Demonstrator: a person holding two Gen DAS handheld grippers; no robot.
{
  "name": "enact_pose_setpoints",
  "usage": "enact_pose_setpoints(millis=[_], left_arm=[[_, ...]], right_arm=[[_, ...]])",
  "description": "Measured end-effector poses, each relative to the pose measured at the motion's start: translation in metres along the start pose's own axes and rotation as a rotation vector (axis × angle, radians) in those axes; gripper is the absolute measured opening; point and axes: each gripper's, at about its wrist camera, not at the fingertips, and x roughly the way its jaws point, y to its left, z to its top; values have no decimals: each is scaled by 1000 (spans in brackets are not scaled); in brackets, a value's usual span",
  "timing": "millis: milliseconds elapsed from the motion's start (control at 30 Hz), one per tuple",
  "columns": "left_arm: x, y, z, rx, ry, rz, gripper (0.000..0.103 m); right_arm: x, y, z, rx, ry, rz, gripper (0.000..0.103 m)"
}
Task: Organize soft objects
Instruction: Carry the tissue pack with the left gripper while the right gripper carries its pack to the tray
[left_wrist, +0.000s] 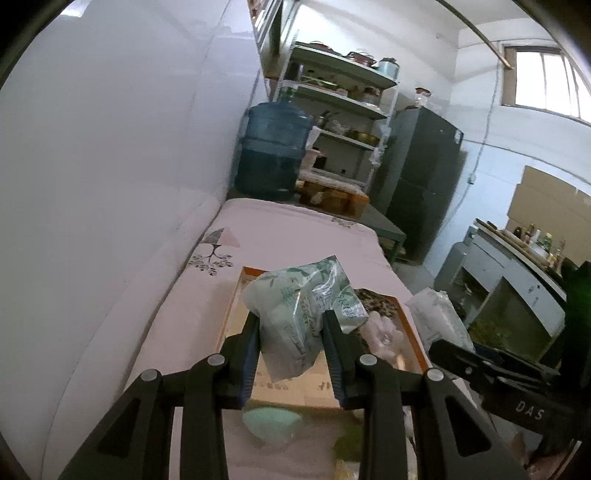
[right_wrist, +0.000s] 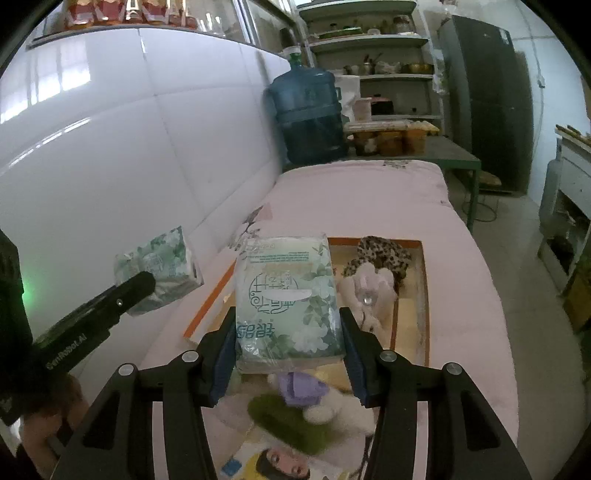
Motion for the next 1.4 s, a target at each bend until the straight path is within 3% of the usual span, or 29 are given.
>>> enact_pose_setpoints(millis=[300, 633, 1400], left_arm=[[48, 6, 2, -11, 42, 67, 33], [88, 16, -12, -19, 104, 126, 33], [103, 25, -27, -30, 127, 107, 33]], right_arm=[[49, -10, 17, -1, 41, 4, 53], [100, -21, 10, -6, 125, -2, 53], [134, -24, -6, -7, 191, -13, 53]])
